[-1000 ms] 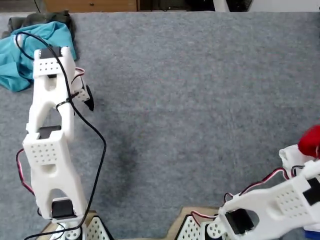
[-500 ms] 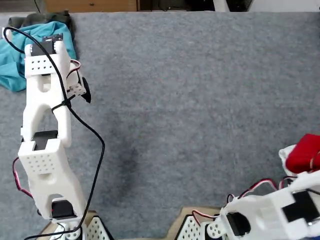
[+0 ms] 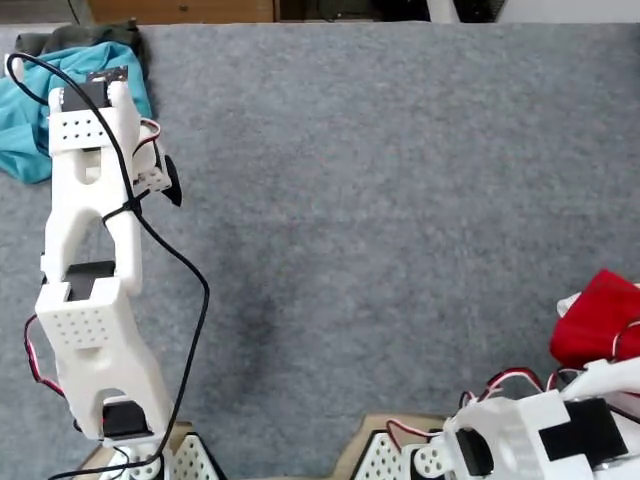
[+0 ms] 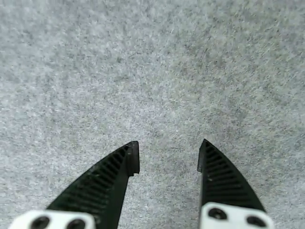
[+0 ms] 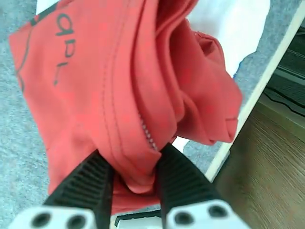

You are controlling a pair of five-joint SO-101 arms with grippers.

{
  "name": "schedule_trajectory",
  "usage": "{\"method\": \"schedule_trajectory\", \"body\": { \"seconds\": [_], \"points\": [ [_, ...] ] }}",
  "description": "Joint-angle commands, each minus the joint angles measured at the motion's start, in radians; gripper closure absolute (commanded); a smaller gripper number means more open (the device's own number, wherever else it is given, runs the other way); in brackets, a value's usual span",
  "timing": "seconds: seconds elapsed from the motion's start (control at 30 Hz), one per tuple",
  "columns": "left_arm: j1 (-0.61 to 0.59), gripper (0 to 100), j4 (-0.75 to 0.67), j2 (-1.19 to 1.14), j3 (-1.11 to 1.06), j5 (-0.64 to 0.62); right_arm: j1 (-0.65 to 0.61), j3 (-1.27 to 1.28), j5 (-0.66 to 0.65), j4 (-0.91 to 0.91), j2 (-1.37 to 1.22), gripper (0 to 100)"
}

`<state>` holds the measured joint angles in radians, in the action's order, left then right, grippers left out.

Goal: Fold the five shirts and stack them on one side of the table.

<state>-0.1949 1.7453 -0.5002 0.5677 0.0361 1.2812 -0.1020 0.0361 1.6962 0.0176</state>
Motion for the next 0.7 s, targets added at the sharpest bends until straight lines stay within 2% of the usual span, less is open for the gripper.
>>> {"method": "schedule_trajectory", "body": {
  "seconds": [0.0, 0.13, 0.33, 0.43, 0.67],
  "points": [
    [0.002, 79, 0.014, 0.064, 0.003, 0.006, 0.039, 0.004, -0.041, -0.014, 0.064, 99.2],
    [0.002, 79, 0.014, 0.064, 0.011, 0.006, 0.065, 0.013, -0.117, 0.000, 0.064, 94.6],
    [-0.008, 79, 0.014, 0.064, 0.011, 0.000, 0.079, 0.067, -0.123, 0.006, 0.067, 68.7],
    [-0.008, 79, 0.014, 0.065, 0.011, 0.002, 0.079, 0.082, -0.123, 0.008, 0.073, 59.6],
    [0.002, 79, 0.014, 0.065, 0.011, 0.002, 0.050, 0.071, -0.121, 0.083, 0.088, 60.6]
  ]
}}
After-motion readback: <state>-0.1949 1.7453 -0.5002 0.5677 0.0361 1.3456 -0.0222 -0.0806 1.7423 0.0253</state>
